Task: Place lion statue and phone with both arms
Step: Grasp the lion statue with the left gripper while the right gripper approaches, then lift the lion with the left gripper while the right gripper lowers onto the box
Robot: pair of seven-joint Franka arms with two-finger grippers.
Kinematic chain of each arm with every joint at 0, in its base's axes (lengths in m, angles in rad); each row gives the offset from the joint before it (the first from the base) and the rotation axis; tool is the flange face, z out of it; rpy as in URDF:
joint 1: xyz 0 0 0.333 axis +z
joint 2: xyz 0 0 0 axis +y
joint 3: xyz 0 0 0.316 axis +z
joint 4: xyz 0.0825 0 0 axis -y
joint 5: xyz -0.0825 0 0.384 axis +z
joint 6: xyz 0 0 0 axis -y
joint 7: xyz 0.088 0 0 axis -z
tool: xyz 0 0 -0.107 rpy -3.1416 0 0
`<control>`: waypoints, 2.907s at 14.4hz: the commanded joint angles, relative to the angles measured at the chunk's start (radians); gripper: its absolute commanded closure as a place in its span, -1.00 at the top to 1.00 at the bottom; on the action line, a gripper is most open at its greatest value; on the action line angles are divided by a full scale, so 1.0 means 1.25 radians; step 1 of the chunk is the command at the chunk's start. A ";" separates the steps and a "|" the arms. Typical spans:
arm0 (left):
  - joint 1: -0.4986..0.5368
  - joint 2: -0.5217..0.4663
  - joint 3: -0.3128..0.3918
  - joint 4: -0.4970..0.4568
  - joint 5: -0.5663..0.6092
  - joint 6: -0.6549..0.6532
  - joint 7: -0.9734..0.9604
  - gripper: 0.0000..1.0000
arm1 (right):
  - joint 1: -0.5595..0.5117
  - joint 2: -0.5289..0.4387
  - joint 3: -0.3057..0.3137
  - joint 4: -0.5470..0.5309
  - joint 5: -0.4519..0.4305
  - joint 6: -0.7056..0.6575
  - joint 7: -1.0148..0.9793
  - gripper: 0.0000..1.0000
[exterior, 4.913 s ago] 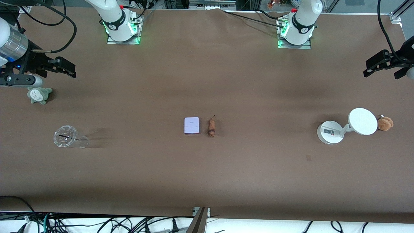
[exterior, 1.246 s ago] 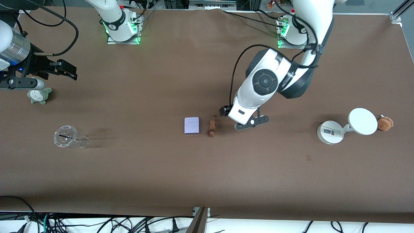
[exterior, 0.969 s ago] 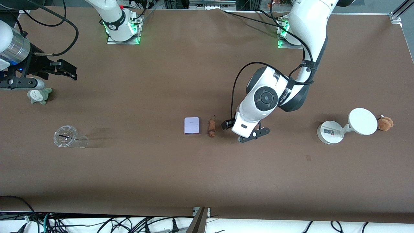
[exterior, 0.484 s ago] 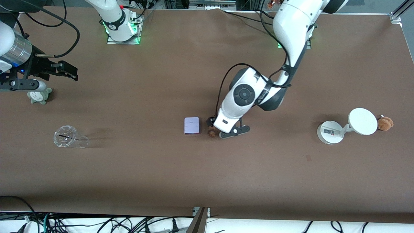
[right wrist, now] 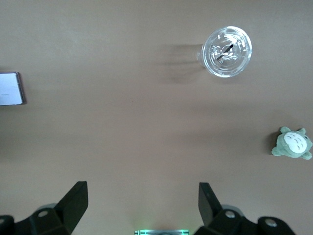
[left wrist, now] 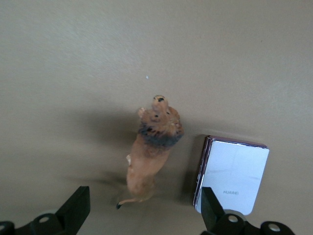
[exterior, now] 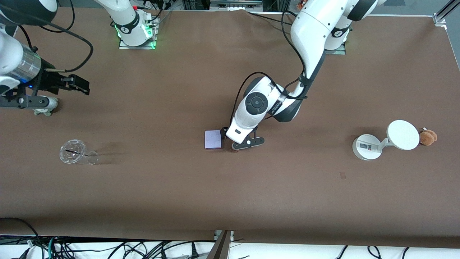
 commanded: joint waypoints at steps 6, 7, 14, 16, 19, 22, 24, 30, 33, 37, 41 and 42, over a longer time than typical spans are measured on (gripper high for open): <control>-0.010 0.052 0.016 0.079 0.030 0.025 0.017 1.00 | -0.008 0.037 0.001 0.013 -0.012 0.005 -0.004 1.00; -0.010 0.052 0.016 0.079 0.031 0.025 0.027 1.00 | -0.008 0.038 0.002 0.013 -0.013 0.005 -0.004 1.00; -0.011 0.061 0.016 0.077 0.069 0.023 0.086 0.39 | -0.008 0.076 -0.001 0.014 -0.007 0.038 0.008 1.00; -0.013 0.062 0.016 0.077 0.072 0.024 0.088 -0.02 | -0.005 0.088 -0.001 0.014 -0.006 0.047 0.010 1.00; -0.012 0.061 0.016 0.077 0.073 0.024 0.091 -0.74 | 0.000 0.109 -0.001 0.014 -0.006 0.060 0.012 1.00; -0.006 0.054 0.016 0.076 0.087 0.023 0.130 -1.00 | 0.000 0.125 -0.001 0.014 -0.002 0.086 0.012 1.00; 0.024 0.043 0.016 0.077 0.090 0.018 0.178 -1.00 | 0.000 0.136 0.001 0.014 0.020 0.101 0.011 1.00; 0.161 -0.060 -0.007 0.041 0.080 -0.109 0.281 -1.00 | 0.061 0.211 0.004 0.014 0.036 0.178 0.018 1.00; 0.215 -0.156 -0.014 -0.095 0.081 -0.108 0.315 -1.00 | 0.126 0.258 0.006 0.013 0.035 0.239 0.066 1.00; 0.289 -0.297 -0.015 -0.271 0.085 -0.102 0.383 -1.00 | 0.238 0.337 0.006 0.013 0.036 0.350 0.155 1.00; 0.394 -0.380 -0.016 -0.418 0.079 -0.044 0.511 -1.00 | 0.322 0.410 0.006 0.013 0.036 0.458 0.233 1.00; 0.418 -0.380 -0.016 -0.448 0.079 -0.017 0.557 -1.00 | 0.336 0.429 0.006 0.014 0.036 0.482 0.264 1.00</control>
